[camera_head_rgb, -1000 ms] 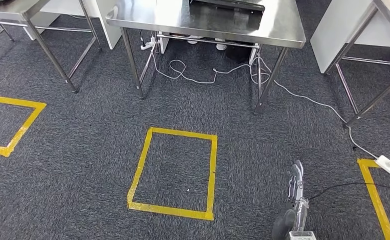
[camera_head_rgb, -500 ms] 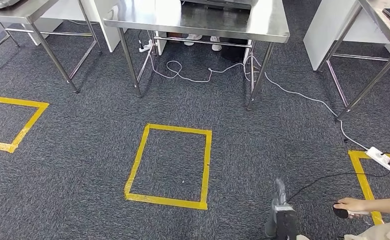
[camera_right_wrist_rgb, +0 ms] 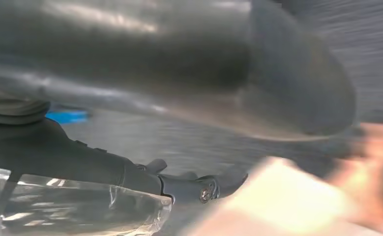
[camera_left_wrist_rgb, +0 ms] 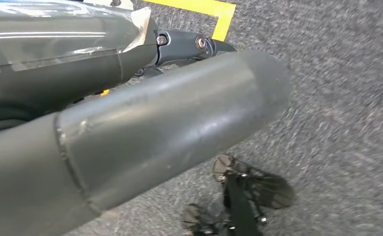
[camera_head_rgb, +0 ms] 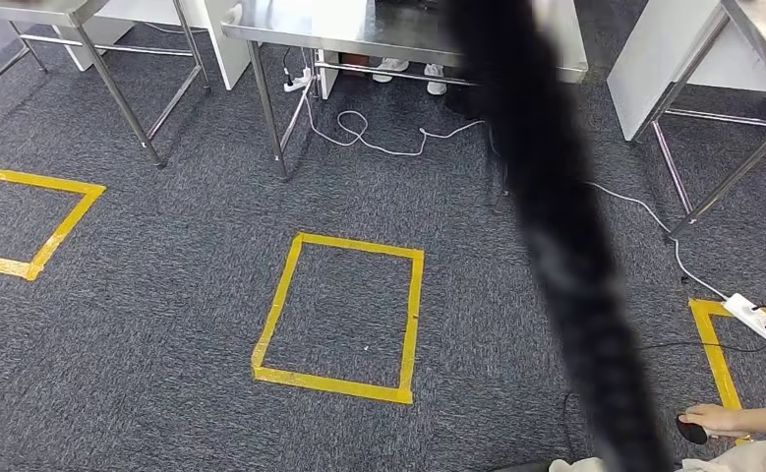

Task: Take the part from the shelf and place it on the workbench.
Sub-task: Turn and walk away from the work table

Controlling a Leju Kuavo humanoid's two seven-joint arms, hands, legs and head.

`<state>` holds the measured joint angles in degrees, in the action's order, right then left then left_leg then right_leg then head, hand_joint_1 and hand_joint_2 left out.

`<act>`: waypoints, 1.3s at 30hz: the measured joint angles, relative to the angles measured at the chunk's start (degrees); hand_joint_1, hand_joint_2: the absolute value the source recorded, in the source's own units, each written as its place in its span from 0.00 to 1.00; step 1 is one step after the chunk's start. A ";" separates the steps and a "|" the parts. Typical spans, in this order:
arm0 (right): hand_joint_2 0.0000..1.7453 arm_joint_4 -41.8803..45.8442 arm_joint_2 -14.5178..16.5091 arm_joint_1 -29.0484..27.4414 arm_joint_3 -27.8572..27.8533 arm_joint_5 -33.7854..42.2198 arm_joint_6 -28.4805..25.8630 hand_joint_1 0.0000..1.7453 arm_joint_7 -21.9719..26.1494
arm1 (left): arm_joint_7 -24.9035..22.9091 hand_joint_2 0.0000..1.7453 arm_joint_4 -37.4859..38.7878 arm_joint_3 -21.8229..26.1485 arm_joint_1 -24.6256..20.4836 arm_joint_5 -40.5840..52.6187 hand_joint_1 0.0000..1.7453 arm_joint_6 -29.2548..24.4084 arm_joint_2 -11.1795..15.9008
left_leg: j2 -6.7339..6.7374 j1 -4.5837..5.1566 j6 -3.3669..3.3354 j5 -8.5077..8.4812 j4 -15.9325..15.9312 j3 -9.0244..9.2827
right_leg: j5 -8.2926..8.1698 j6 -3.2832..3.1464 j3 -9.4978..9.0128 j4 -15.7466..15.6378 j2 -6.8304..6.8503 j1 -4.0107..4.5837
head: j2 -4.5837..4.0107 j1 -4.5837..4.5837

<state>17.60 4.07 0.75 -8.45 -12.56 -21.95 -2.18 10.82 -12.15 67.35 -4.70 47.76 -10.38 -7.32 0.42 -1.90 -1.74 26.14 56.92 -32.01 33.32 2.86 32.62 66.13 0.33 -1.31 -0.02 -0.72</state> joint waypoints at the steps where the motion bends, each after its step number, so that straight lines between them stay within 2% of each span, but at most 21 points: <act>1: 0.00 -1.07 0.26 0.04 0.21 -0.67 -0.18 0.00 -2.11 | -0.09 0.00 0.04 -0.16 0.02 0.34 0.00 0.05 0.00 | 0.06 0.07 0.32 -0.03 0.08 -0.01 | -1.65 0.46 -1.97 -4.33 0.05 -0.23 | 0.00 -0.04; 3: 0.00 -2.81 0.93 0.27 0.56 -1.19 -0.57 0.00 -5.72 | -0.07 0.00 0.09 -0.73 0.00 1.13 0.00 0.30 0.02 | 0.17 0.31 1.10 0.06 0.24 -0.06 | -3.66 0.24 -4.06 -9.65 -0.02 -0.32 | 0.00 0.05; 4: 0.00 -3.43 1.29 0.34 0.64 -1.10 -0.70 0.00 -7.06 | -0.01 0.00 0.09 -1.09 -0.01 1.59 0.00 0.47 0.04 | 0.17 0.38 1.09 0.28 0.29 -0.11 | -3.86 -0.16 -4.05 -10.05 -0.06 -0.28 | 0.00 0.15; 7: 0.00 -4.64 2.04 0.43 0.67 -0.82 -0.93 0.00 -8.93 | 0.14 0.00 0.12 -2.12 -0.01 2.87 0.00 1.00 0.04 | 0.11 0.04 0.14 0.01 0.16 -0.17 | -4.20 -0.87 -3.96 -10.04 -0.13 -0.05 | 0.00 0.38; 11: 0.00 -5.48 2.37 0.78 0.77 -1.49 -1.42 0.00 -9.42 | 0.19 0.00 0.27 -3.23 -0.03 3.79 0.00 1.52 -0.05 | 0.10 -0.37 0.88 -0.74 -0.35 -0.07 | -4.47 -1.46 -3.75 -9.99 -0.12 0.53 | 0.00 0.37; 14: 0.00 -5.87 2.47 0.92 1.39 -3.00 -2.36 0.00 -9.89 | 0.47 0.00 0.30 -3.81 -0.03 4.04 0.00 1.85 -0.05 | 0.08 -0.43 1.01 -0.79 -0.29 -0.12 | -4.52 -1.49 -3.78 -9.99 -0.11 0.40 | 0.00 0.38; 20: 0.00 -6.19 2.61 1.24 2.35 -3.79 -3.42 0.00 -10.18 | 0.62 0.00 0.33 -4.22 -0.02 4.11 0.00 1.87 -0.07 | -0.06 -0.36 0.58 -0.93 -0.70 -0.10 | -4.61 -1.14 -4.19 -10.26 0.09 0.37 | 0.00 0.35; 22: 0.00 -6.23 2.55 1.28 2.36 -3.65 -3.65 0.00 -10.15 | 0.61 0.00 0.37 -4.22 -0.03 4.07 0.00 1.79 -0.21 | -0.26 -0.64 0.50 -1.83 -2.16 0.40 | -3.24 -1.13 -3.51 -8.37 0.17 0.54 | 0.00 0.21; 24: 0.00 -6.32 2.47 1.26 2.36 -3.60 -3.69 0.00 -10.15 | 0.56 0.00 0.39 -4.22 -0.03 3.99 0.00 1.67 -0.33 | -0.52 -0.78 0.56 -2.43 -2.83 0.34 | 0.05 -1.41 -0.64 -2.36 0.02 0.41 | 0.00 -0.04; 26: 0.00 -6.43 2.41 1.24 2.36 -3.59 -3.69 0.00 -10.15 | 0.48 0.00 0.39 -4.21 0.00 3.93 0.00 1.58 -0.33 | -1.03 -0.81 0.85 -2.70 -2.75 -0.24 | 2.58 -1.07 2.22 3.91 -0.06 0.09 | 0.00 -0.14; 27: 0.00 -6.47 2.36 1.22 2.36 -3.59 -3.70 0.00 -10.15 | 0.46 0.00 0.40 -4.21 0.02 3.91 0.00 1.56 -0.34 | -1.42 -0.88 1.08 -2.85 -2.67 -0.51 | 2.61 -0.55 2.37 4.57 -0.08 -0.14 | 0.00 -0.15; 28: 0.00 -6.50 2.31 1.18 2.36 -3.59 -3.70 0.00 -10.15 | 0.44 0.00 0.42 -4.20 0.03 3.90 0.00 1.55 -0.36 | -1.90 -1.02 1.34 -2.99 -2.51 -0.79 | 1.73 0.17 1.30 2.88 -0.13 -0.39 | 0.00 -0.15; 29: 0.00 -6.53 2.26 1.15 2.36 -3.59 -3.70 0.00 -10.16 | 0.42 0.00 0.43 -4.20 0.04 3.88 0.00 1.55 -0.38 | -2.42 -1.20 1.63 -3.11 -2.25 -1.08 | 0.23 0.96 -0.88 -0.91 -0.41 -0.69 | 0.00 -0.20; 30: 0.00 -6.55 2.26 1.18 2.36 -3.60 -3.69 0.00 -10.17 | 0.39 0.00 0.44 -4.20 0.04 3.86 0.00 1.51 -0.39 | -2.94 -1.34 2.00 -3.19 -1.92 -1.34 | -1.08 1.49 -3.11 -4.80 -1.06 -0.89 | 0.00 -0.29; 31: 0.00 -6.57 2.27 1.21 2.37 -3.61 -3.68 0.00 -10.18 | 0.34 0.00 0.43 -4.20 0.03 3.82 0.00 1.45 -0.40 | -3.41 -1.35 2.49 -3.17 -1.53 -1.57 | -2.08 1.54 -4.65 -7.93 -1.72 -0.85 | 0.00 -0.48; 32: 0.00 -6.60 2.29 1.25 2.40 -3.66 -3.67 0.00 -10.19 | 0.29 0.00 0.42 -4.20 0.02 3.76 0.00 1.38 -0.40 | -3.78 -1.29 2.98 -3.16 -1.26 -1.75 | -2.61 1.05 -5.43 -9.60 -2.22 -0.72 | -0.02 -0.64; 33: 0.00 -6.61 2.28 1.34 2.46 -3.73 -3.66 0.00 -10.20 | 0.24 0.00 0.41 -4.20 0.02 3.65 0.00 1.32 -0.40 | -4.11 -1.21 3.41 -3.14 -1.19 -1.85 | -2.70 0.20 -5.42 -9.84 -2.42 -0.45 | -0.03 -0.77; 35: 0.00 -6.63 2.17 1.52 2.63 -3.90 -3.63 0.00 -10.25 | 0.17 0.00 0.43 -4.19 0.10 3.43 0.00 1.27 -0.45 | -4.66 -1.40 4.13 -3.36 -1.35 -2.00 | -3.07 -1.53 -5.16 -9.66 -1.75 -0.15 | -0.07 -0.75; 36: 0.00 -6.64 2.17 1.63 2.72 -3.99 -3.60 0.00 -10.29 | 0.16 0.00 0.45 -4.18 0.20 3.36 0.00 1.25 -0.49 | -4.45 -1.60 4.22 -3.05 -0.93 -2.24 | -3.30 -2.16 -5.08 -9.65 -1.27 -0.13 | -0.07 -0.69; 37: 0.00 -6.64 2.19 1.69 2.79 -4.08 -3.57 0.00 -10.34 | 0.15 0.00 0.46 -4.17 0.29 3.34 0.00 1.20 -0.51 | -3.75 -1.68 4.19 -1.90 0.53 -2.84 | -3.60 -2.73 -4.93 -9.68 -0.80 -0.11 | -0.07 -0.54; 39: 0.00 -6.66 2.23 1.64 2.86 -4.22 -3.52 0.00 -10.47 | 0.16 0.00 0.48 -4.17 0.37 3.34 0.00 1.03 -0.53 | -1.78 -1.47 3.76 2.83 7.37 -5.51 | -4.01 -3.45 -4.53 -9.71 0.32 0.13 | -0.07 -0.19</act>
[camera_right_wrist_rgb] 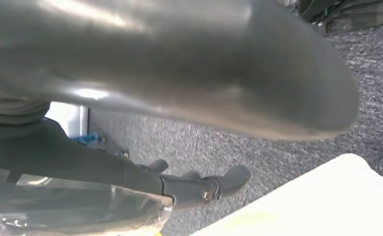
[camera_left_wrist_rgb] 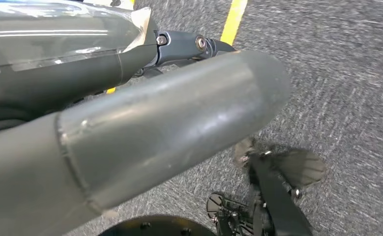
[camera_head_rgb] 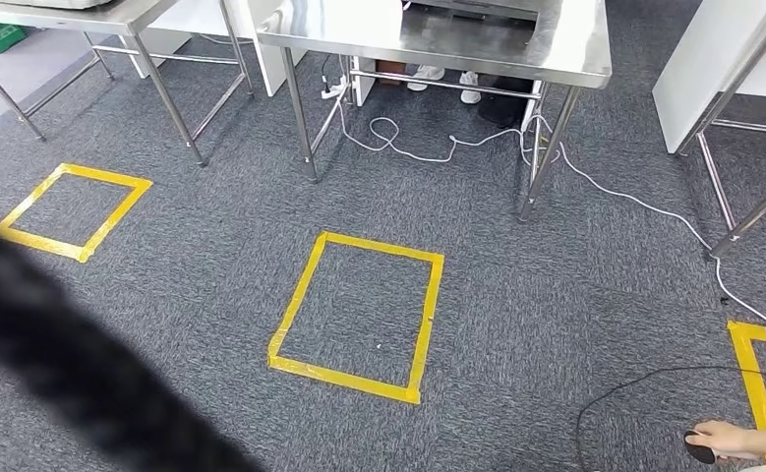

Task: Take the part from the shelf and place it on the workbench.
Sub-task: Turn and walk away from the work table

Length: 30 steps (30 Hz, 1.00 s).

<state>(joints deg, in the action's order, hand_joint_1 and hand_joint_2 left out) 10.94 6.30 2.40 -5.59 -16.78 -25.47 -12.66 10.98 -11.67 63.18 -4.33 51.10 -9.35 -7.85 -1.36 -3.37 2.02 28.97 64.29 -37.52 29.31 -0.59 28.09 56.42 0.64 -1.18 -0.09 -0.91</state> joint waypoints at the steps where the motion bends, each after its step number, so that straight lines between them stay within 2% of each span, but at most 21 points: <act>1: 0.00 -0.03 -0.01 -0.08 0.01 -0.02 0.02 0.00 -0.11 | 0.01 0.00 0.00 0.00 0.00 0.00 0.00 -0.09 0.00 | 0.66 0.23 -0.16 2.57 4.38 -1.66 | -0.09 -0.17 0.25 0.03 0.57 0.29 | 0.00 0.15; 2: 0.00 -0.07 -0.01 -0.17 0.02 -0.02 0.04 0.00 -0.26 | 0.02 0.00 0.00 0.00 0.02 0.00 0.00 -0.15 0.00 | 0.94 0.42 -0.31 4.31 7.95 -2.88 | -0.15 -0.28 0.47 0.05 1.21 0.59 | 0.00 0.21; 3: 0.00 -0.12 -0.01 -0.24 0.02 -0.02 0.05 0.00 -0.40 | 0.03 0.00 0.00 0.00 0.08 0.01 0.00 -0.19 0.00 | 1.09 0.61 -0.55 4.94 9.67 -3.17 | -0.20 -0.36 0.66 0.07 1.84 0.88 | 0.00 0.20; 4: 0.00 -0.16 -0.01 -0.26 0.02 -0.01 0.05 0.00 -0.54 | 0.03 0.00 0.00 0.01 0.17 0.01 0.00 -0.20 0.00 | 1.24 0.82 -0.95 4.40 8.87 -2.17 | -0.23 -0.40 0.75 0.08 2.43 1.14 | 0.00 0.19; 5: 0.00 -0.18 0.00 -0.26 0.02 -0.01 0.05 0.00 -0.63 | 0.04 0.00 0.00 0.02 0.24 0.01 0.00 -0.20 0.00 | 1.59 1.09 -1.49 3.05 5.87 -0.04 | -0.24 -0.44 0.75 0.08 2.99 1.36 | 0.00 0.17; 7: 0.00 -0.19 0.04 -0.19 0.04 -0.01 0.05 0.00 -0.68 | 0.06 0.00 0.00 0.02 0.23 0.02 0.00 -0.20 0.01 | 3.66 1.85 -2.77 0.33 -2.32 5.06 | -0.16 -0.34 0.46 0.12 4.05 1.85 | 0.00 0.05; 8: 0.00 -0.21 0.04 -0.15 0.05 -0.01 0.05 0.00 -0.71 | 0.09 0.00 0.00 0.02 0.17 0.04 0.00 -0.20 0.00 | 4.53 2.23 -3.14 -0.39 -4.94 6.54 | -0.10 -0.22 0.37 0.14 4.48 1.99 | 0.00 -0.01; 9: 0.00 -0.22 0.03 -0.09 0.06 -0.01 0.05 0.00 -0.73 | 0.11 0.00 0.00 0.01 0.13 0.06 0.00 -0.20 -0.01 | 5.09 2.56 -3.37 -0.65 -6.22 7.15 | -0.06 -0.05 0.19 0.14 4.91 2.11 | 0.00 -0.07; 11: 0.00 -0.25 0.04 0.09 0.07 0.00 0.07 0.00 -0.83 | 0.14 0.00 0.00 0.01 0.13 0.10 0.00 -0.20 -0.06 | 4.24 2.90 -3.60 -1.04 -6.58 6.91 | -0.07 0.41 0.00 0.09 5.75 2.12 | 0.00 -0.07; 12: 0.00 -0.26 0.05 0.16 0.08 0.01 0.08 0.00 -0.89 | 0.13 0.00 0.01 0.01 0.16 0.13 0.00 -0.19 -0.09 | 3.70 2.83 -3.86 -1.39 -6.86 6.85 | 0.14 0.71 0.07 0.40 5.47 2.05 | 0.00 -0.05; 14: 0.00 -0.29 0.04 0.10 0.08 0.02 0.10 0.00 -0.98 | 0.13 0.00 0.01 0.01 0.09 0.26 0.00 -0.16 -0.14 | 2.56 2.51 -4.53 -2.17 -7.41 6.61 | 2.11 0.95 1.71 3.69 3.00 1.83 | 0.01 -0.20; 16: 0.00 -0.37 -0.02 -0.10 0.08 0.02 0.11 0.00 -1.01 | 0.13 0.00 0.02 0.01 -0.03 0.44 0.00 -0.14 -0.15 | 1.34 2.45 -4.90 -2.64 -7.51 6.03 | 5.68 0.75 5.39 11.38 0.32 1.38 | 0.01 -0.39; 18: 0.00 -0.43 -0.05 -0.23 0.08 0.07 0.22 0.00 -1.13 | 0.13 0.00 0.02 0.01 -0.01 0.59 0.00 -0.08 -0.15 | -0.08 2.53 -4.89 -2.93 -7.48 5.56 | 7.53 1.08 8.06 17.14 -0.26 1.13 | 0.01 -0.41; 19: 0.00 -0.44 -0.05 -0.28 0.08 0.10 0.31 0.00 -1.25 | 0.13 0.00 0.02 0.01 0.03 0.65 0.00 -0.05 -0.16 | -0.82 2.55 -4.80 -3.05 -7.46 5.47 | 7.03 1.53 7.87 16.87 -0.35 1.06 | 0.01 -0.42; 20: 0.00 -0.45 -0.06 -0.34 0.08 0.12 0.41 0.00 -1.37 | 0.13 0.00 0.02 0.01 0.07 0.71 0.00 -0.05 -0.17 | -1.56 2.55 -4.69 -3.16 -7.45 5.46 | 5.64 2.03 6.51 14.15 -0.54 0.97 | 0.00 -0.45; 22: 0.00 -0.46 -0.15 -0.41 0.08 0.13 0.55 0.00 -1.56 | 0.13 0.00 0.02 0.01 0.06 0.79 0.00 -0.05 -0.24 | -2.94 2.60 -4.35 -3.34 -7.38 5.48 | 2.18 2.65 2.34 5.45 -2.24 0.86 | 0.00 -0.57; 23: 0.00 -0.47 -0.20 -0.41 0.08 0.14 0.59 0.00 -1.60 | 0.13 0.00 0.02 0.01 0.03 0.82 0.00 -0.05 -0.27 | -3.51 2.70 -4.12 -3.40 -7.33 5.43 | 0.94 2.53 0.84 2.03 -3.08 0.92 | 0.00 -0.59; 25: 0.00 -0.49 -0.26 -0.27 0.08 0.16 0.62 0.00 -1.64 | 0.13 0.00 0.02 0.00 0.03 0.86 0.00 -0.07 -0.33 | -4.47 2.84 -3.53 -3.53 -7.28 5.18 | 0.09 1.85 0.02 -0.46 -3.83 1.23 | 0.00 -0.54; 27: 0.00 -0.49 -0.21 -0.08 0.08 0.21 0.62 0.00 -1.64 | 0.13 0.00 0.02 0.01 0.14 0.86 0.00 -0.08 -0.31 | -5.03 2.73 -2.92 -3.63 -7.13 4.82 | -0.32 1.05 -0.14 -0.69 -2.73 0.97 | 0.01 -0.49; 29: 0.00 -0.49 -0.14 -0.10 0.08 0.25 0.65 0.00 -1.64 | 0.13 0.00 0.02 0.00 0.21 0.86 0.00 -0.11 -0.28 | -2.96 2.71 -2.50 -1.68 -4.28 3.33 | -0.81 0.04 -0.42 -1.05 -1.43 0.39 | 0.01 -0.20; 30: 0.00 -0.49 -0.08 -0.18 0.08 0.26 0.66 0.00 -1.64 | 0.13 0.00 0.02 0.00 0.19 0.86 0.00 -0.13 -0.27 | -1.41 2.67 -2.33 0.26 -1.11 1.84 | -0.94 -0.32 -0.47 -1.15 -0.73 0.24 | 0.02 -0.01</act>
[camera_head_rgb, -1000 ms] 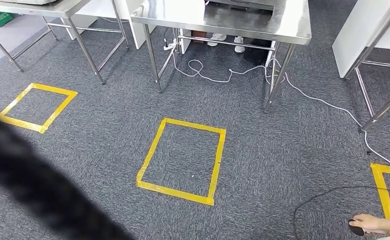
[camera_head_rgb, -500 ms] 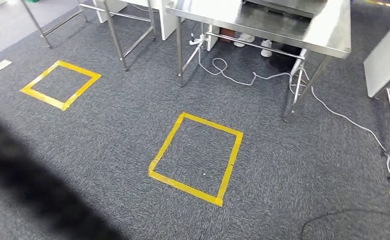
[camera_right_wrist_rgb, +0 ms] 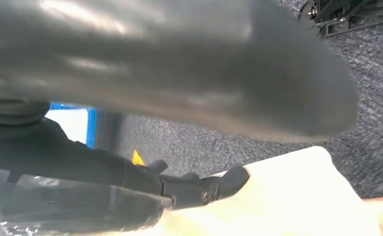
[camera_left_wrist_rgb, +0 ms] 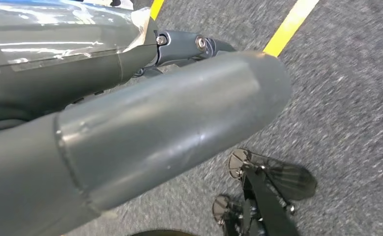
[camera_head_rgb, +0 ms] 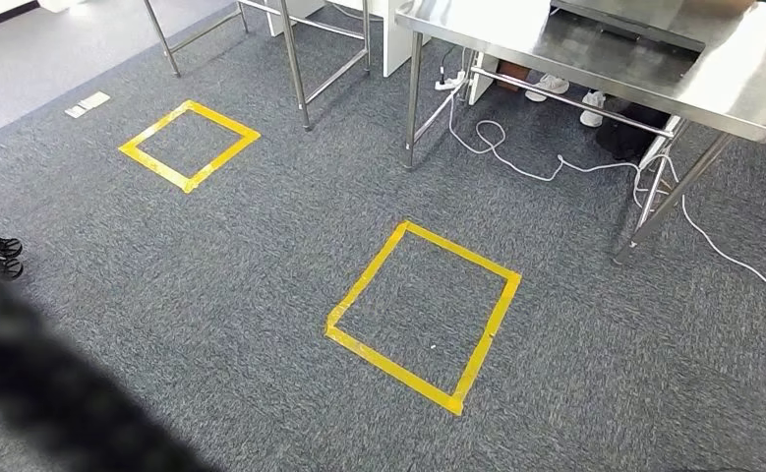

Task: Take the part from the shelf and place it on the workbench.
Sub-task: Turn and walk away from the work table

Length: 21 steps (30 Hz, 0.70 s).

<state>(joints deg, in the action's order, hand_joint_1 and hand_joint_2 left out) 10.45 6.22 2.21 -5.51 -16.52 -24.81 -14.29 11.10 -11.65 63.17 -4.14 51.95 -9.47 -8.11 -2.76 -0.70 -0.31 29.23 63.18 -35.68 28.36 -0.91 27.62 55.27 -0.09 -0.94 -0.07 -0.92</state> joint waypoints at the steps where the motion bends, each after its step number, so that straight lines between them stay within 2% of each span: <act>1: 0.00 0.00 0.02 -0.09 0.00 0.00 0.01 0.00 -0.01 | 0.00 0.00 0.00 -0.01 -0.04 0.00 0.00 -0.01 -0.02 | 1.31 -0.02 0.25 2.18 3.94 -1.90 | -0.02 -0.24 0.10 0.00 0.67 0.10 | 0.00 0.19; 2: 0.00 0.00 0.04 -0.17 -0.01 0.00 0.02 0.00 -0.06 | 0.00 0.00 0.00 -0.01 -0.05 0.00 0.00 -0.01 -0.02 | 1.90 -0.17 0.52 3.84 7.71 -3.71 | 0.00 -0.28 0.20 0.02 1.37 0.16 | 0.01 0.31; 3: 0.00 0.00 0.05 -0.22 -0.01 0.00 0.02 0.00 -0.11 | 0.00 0.00 0.00 -0.01 -0.04 0.00 0.00 -0.02 -0.02 | 2.25 -0.35 0.78 4.66 10.38 -4.98 | 0.03 -0.29 0.30 0.03 2.07 0.20 | 0.01 0.30; 4: 0.00 0.00 0.05 -0.24 -0.02 0.00 0.02 0.00 -0.16 | 0.00 0.00 0.00 -0.01 0.00 0.01 0.00 -0.02 0.01 | 2.50 -0.56 0.99 4.28 10.84 -5.16 | 0.10 -0.23 0.39 0.05 2.73 0.19 | 0.00 0.33; 5: 0.00 0.00 0.09 -0.23 -0.02 0.00 0.02 0.00 -0.20 | 0.00 0.00 0.00 -0.01 0.03 0.03 0.00 -0.03 0.04 | 2.84 -0.78 1.16 2.99 9.09 -4.18 | 0.20 -0.12 0.43 0.06 3.36 0.13 | 0.00 0.33; 6: 0.00 0.00 0.15 -0.22 -0.02 0.00 0.02 0.00 -0.20 | 0.00 0.00 0.00 -0.01 0.03 0.05 0.00 -0.03 0.09 | 3.55 -0.98 1.29 1.14 5.43 -2.12 | 0.38 0.07 0.37 0.09 3.96 0.05 | -0.01 0.35; 7: 0.00 0.00 0.20 -0.20 -0.02 0.00 0.02 0.00 -0.23 | 0.00 0.00 0.01 -0.01 -0.01 0.10 0.00 -0.03 0.11 | 4.82 -1.11 1.36 -0.48 1.12 0.31 | 0.65 0.38 0.12 0.18 4.49 0.12 | -0.01 0.41; 9: 0.00 0.00 0.26 -0.18 -0.01 0.01 0.02 0.00 -0.37 | -0.03 0.00 0.01 -0.03 -0.23 0.23 0.00 0.06 0.13 | 6.41 -1.02 1.04 -2.12 -4.35 3.40 | 1.25 1.17 -0.16 0.45 5.46 0.54 | 0.00 0.35; 10: 0.00 0.00 0.25 -0.10 -0.02 0.02 0.02 0.00 -0.45 | -0.05 0.00 0.01 -0.04 -0.34 0.31 0.00 0.15 0.11 | 6.48 -0.81 0.70 -2.16 -5.11 3.72 | 1.46 1.55 -0.28 0.51 5.93 0.79 | 0.00 0.28; 12: 0.00 0.00 0.27 0.17 -0.01 0.02 0.02 0.00 -0.68 | -0.07 0.00 0.00 -0.06 -0.42 0.41 0.00 0.33 0.11 | 5.12 -0.50 -0.25 -2.39 -5.30 3.52 | 1.71 2.27 -0.56 0.55 6.87 0.97 | 0.01 0.09; 13: 0.00 0.00 0.29 0.27 -0.01 0.01 -0.01 0.00 -0.82 | -0.04 0.00 0.00 -0.08 -0.41 0.48 0.00 0.40 0.11 | 4.49 -0.44 -0.78 -2.64 -5.54 3.49 | 2.25 2.50 -0.48 1.23 6.26 0.89 | 0.01 0.05; 14: 0.00 0.00 0.32 0.29 -0.01 -0.02 -0.03 0.00 -0.95 | -0.02 0.00 0.00 -0.10 -0.42 0.58 0.00 0.44 0.11 | 3.91 -0.46 -1.29 -2.92 -5.77 3.48 | 3.23 2.58 0.08 2.82 5.08 0.74 | 0.01 -0.04; 16: 0.00 -0.01 0.36 0.15 0.00 -0.06 -0.07 0.00 -1.12 | 0.05 0.00 0.00 -0.17 -0.51 0.80 0.00 0.48 0.14 | 2.77 -0.41 -1.93 -3.27 -5.99 3.32 | 6.45 2.28 3.17 9.40 1.86 0.32 | 0.01 -0.23; 18: 0.00 -0.02 0.37 0.00 0.00 -0.08 -0.08 0.00 -1.19 | 0.07 0.00 0.00 -0.27 -0.56 0.92 0.00 0.50 0.16 | 1.31 -0.28 -2.07 -3.32 -5.96 3.11 | 8.80 2.28 6.98 16.60 0.64 0.19 | 0.01 -0.27; 19: 0.00 -0.02 0.36 -0.07 -0.01 -0.09 -0.08 0.00 -1.22 | 0.07 0.00 0.00 -0.32 -0.55 0.94 0.00 0.51 0.16 | 0.47 -0.21 -2.08 -3.33 -5.93 3.09 | 8.77 2.59 7.87 17.93 0.45 0.20 | 0.01 -0.27; 20: 0.00 -0.02 0.34 -0.13 -0.01 -0.11 -0.10 0.00 -1.27 | 0.07 0.00 0.00 -0.36 -0.54 0.96 0.00 0.52 0.16 | -0.36 -0.18 -2.07 -3.33 -5.91 3.12 | 7.75 3.04 7.66 16.94 0.27 0.21 | 0.01 -0.28; 21: 0.00 -0.02 0.32 -0.17 -0.02 -0.14 -0.11 0.00 -1.32 | 0.07 0.00 0.00 -0.39 -0.53 0.97 0.00 0.54 0.15 | -1.15 -0.17 -2.05 -3.34 -5.88 3.19 | 6.02 3.53 6.43 13.86 -0.12 0.21 | 0.01 -0.28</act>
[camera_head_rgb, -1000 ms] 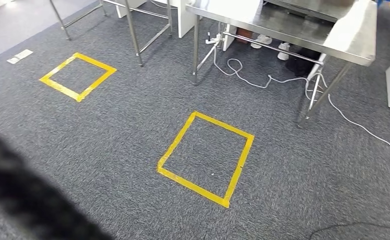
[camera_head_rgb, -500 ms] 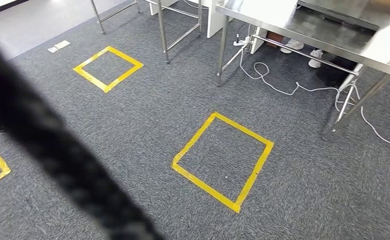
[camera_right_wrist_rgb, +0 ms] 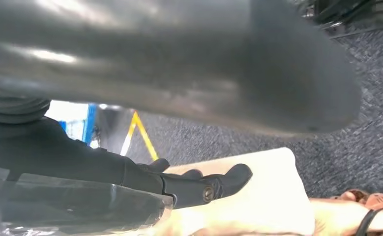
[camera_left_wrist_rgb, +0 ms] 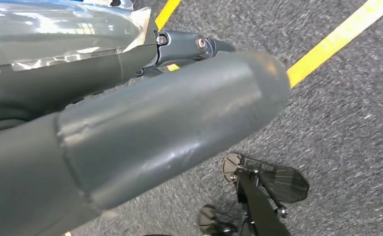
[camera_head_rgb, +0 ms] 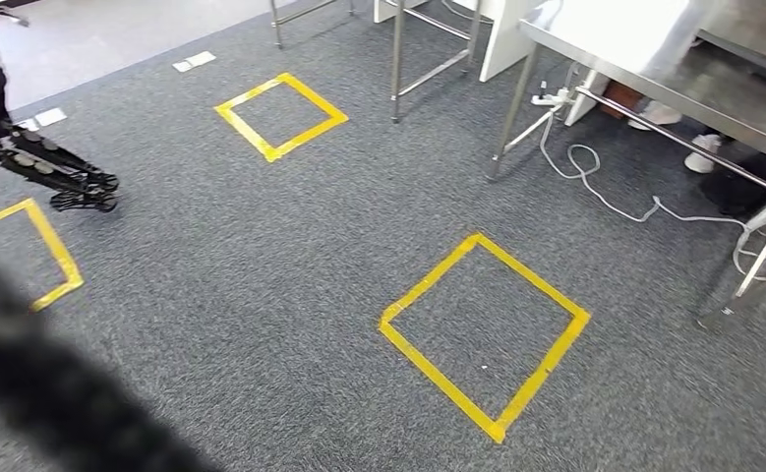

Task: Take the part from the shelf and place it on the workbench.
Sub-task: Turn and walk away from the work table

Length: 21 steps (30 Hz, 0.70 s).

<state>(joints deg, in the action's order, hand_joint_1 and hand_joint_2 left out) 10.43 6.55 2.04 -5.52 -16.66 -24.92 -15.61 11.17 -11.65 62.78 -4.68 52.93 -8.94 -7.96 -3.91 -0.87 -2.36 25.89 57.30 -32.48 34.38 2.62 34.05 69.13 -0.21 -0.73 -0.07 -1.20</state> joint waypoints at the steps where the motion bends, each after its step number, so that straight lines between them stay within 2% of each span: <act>1: 0.00 0.00 -0.02 -0.04 -0.01 -0.04 -0.02 0.00 -0.06 | 0.00 0.00 0.00 -0.02 0.00 0.02 0.00 0.00 -0.01 | -0.73 -0.01 0.04 -0.01 0.02 0.06 | -1.99 0.38 -1.68 -4.12 -0.94 -0.05 | 0.00 -0.02; 3: 0.00 -0.03 -0.04 -0.04 0.00 -0.12 -0.04 0.00 -0.22 | -0.01 0.00 0.00 -0.05 -0.04 0.04 0.00 -0.02 -0.02 | -1.99 0.20 0.43 0.03 0.25 -0.03 | -4.77 0.28 -4.02 -10.53 -3.07 -0.02 | 0.00 0.00; 4: 0.00 -0.05 -0.03 -0.02 0.01 -0.15 -0.06 0.00 -0.34 | -0.01 0.00 0.00 -0.06 -0.05 0.04 0.00 -0.02 -0.02 | -2.52 0.27 0.71 0.02 0.33 -0.18 | -5.29 -0.07 -4.41 -11.84 -3.64 0.05 | 0.00 0.03; 6: 0.00 -0.07 -0.01 0.14 0.01 -0.18 -0.12 0.00 -0.66 | -0.02 0.00 0.00 -0.08 0.01 0.09 0.00 -0.03 -0.01 | -3.39 0.23 1.36 -0.14 0.38 -0.55 | -5.58 -0.91 -4.63 -12.11 -2.87 0.03 | 0.00 0.09; 7: 0.00 -0.07 0.01 0.20 0.01 -0.17 -0.18 0.00 -0.84 | -0.02 0.00 0.00 -0.09 0.05 0.15 0.00 -0.02 0.01 | -2.82 0.21 1.61 0.06 0.71 -0.80 | -5.76 -1.32 -4.80 -12.24 -2.28 -0.14 | 0.00 0.12; 8: 0.00 -0.07 0.02 0.23 0.00 -0.17 -0.25 0.00 -0.99 | -0.01 0.00 0.00 -0.10 0.07 0.25 0.00 -0.03 0.03 | -1.54 0.22 1.85 0.82 1.79 -1.35 | -5.92 -1.89 -4.95 -12.40 -1.60 -0.34 | 0.00 0.26; 9: 0.00 -0.07 0.04 0.21 -0.01 -0.16 -0.35 0.00 -1.09 | -0.01 0.00 0.00 -0.14 0.05 0.35 0.00 -0.03 0.04 | 0.10 0.22 2.05 2.26 4.03 -2.39 | -6.02 -2.45 -5.03 -12.58 -0.87 -0.51 | 0.00 0.42; 10: 0.00 -0.08 0.05 0.16 -0.01 -0.16 -0.44 0.00 -1.14 | -0.01 0.00 0.00 -0.20 0.00 0.44 0.00 -0.03 0.04 | 1.85 0.20 2.23 4.20 7.40 -3.95 | -6.00 -2.85 -5.05 -12.62 -0.11 -0.39 | 0.00 0.58; 11: 0.00 -0.09 0.06 0.13 -0.01 -0.17 -0.53 0.00 -1.15 | -0.01 0.00 0.00 -0.27 -0.04 0.50 0.00 -0.02 0.03 | 2.83 0.11 2.45 6.17 11.34 -5.81 | -5.92 -3.19 -5.04 -12.62 0.68 -0.21 | 0.01 0.72; 12: 0.00 -0.10 0.06 0.11 -0.01 -0.17 -0.58 0.00 -1.17 | -0.02 0.00 0.00 -0.34 -0.05 0.53 0.00 -0.02 0.01 | 3.26 -0.04 2.65 7.49 14.78 -7.43 | -5.84 -3.30 -4.96 -12.61 1.52 -0.04 | 0.01 0.73; 13: 0.00 -0.11 0.05 0.11 -0.01 -0.17 -0.61 0.00 -1.19 | -0.02 0.00 0.00 -0.39 -0.02 0.55 0.00 -0.02 0.00 | 3.49 -0.19 2.82 7.89 16.75 -8.34 | -5.78 -3.36 -4.86 -12.61 2.30 0.06 | 0.01 0.73; 14: 0.00 -0.11 0.04 0.13 -0.01 -0.17 -0.63 0.00 -1.21 | -0.02 0.00 0.00 -0.42 0.02 0.56 0.00 -0.02 0.00 | 3.73 -0.35 2.95 7.19 16.42 -8.06 | -5.70 -3.41 -4.78 -12.60 3.03 0.11 | 0.01 0.75; 15: 0.00 -0.11 0.06 0.17 -0.01 -0.17 -0.64 0.00 -1.23 | -0.01 0.00 0.00 -0.43 0.04 0.56 0.00 -0.02 0.03 | 4.15 -0.52 3.04 5.70 13.83 -6.57 | -5.60 -3.41 -4.76 -12.59 3.74 0.11 | 0.00 0.76; 17: 0.00 -0.11 0.09 0.25 -0.01 -0.17 -0.65 0.00 -1.24 | -0.01 0.00 0.00 -0.50 -0.02 0.56 0.00 -0.02 0.09 | 6.30 -0.66 3.09 2.69 5.84 -1.93 | -5.25 -3.09 -5.00 -12.50 4.91 0.30 | 0.01 0.80; 18: 0.00 -0.11 0.08 0.28 -0.01 -0.17 -0.65 0.00 -1.24 | -0.01 0.00 0.00 -0.56 -0.11 0.56 0.00 -0.02 0.11 | 7.13 -0.58 2.94 1.91 2.99 -0.31 | -5.04 -2.77 -5.17 -12.43 5.41 0.47 | 0.01 0.69; 19: 0.00 -0.11 0.06 0.32 -0.01 -0.17 -0.65 0.00 -1.24 | -0.01 0.00 0.00 -0.63 -0.18 0.57 0.00 -0.01 0.12 | 7.61 -0.41 2.70 1.66 1.53 0.48 | -4.86 -2.41 -5.33 -12.38 5.87 0.66 | 0.02 0.57; 21: 0.00 -0.11 0.06 0.49 -0.01 -0.17 -0.67 0.00 -1.29 | 0.00 0.00 0.00 -0.80 -0.21 0.62 0.00 -0.01 0.13 | 6.63 0.04 1.88 1.53 1.15 0.31 | -4.74 -1.69 -5.87 -12.47 6.84 0.82 | 0.04 0.36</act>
<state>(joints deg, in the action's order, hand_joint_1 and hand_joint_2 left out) 10.31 6.60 2.53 -5.53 -16.83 -25.59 -16.90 11.17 -11.65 61.99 -4.88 53.54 -8.94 -7.84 2.72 -0.83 -0.48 27.42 58.45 -32.18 29.64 0.92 28.18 56.65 6.63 0.08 -0.03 -0.85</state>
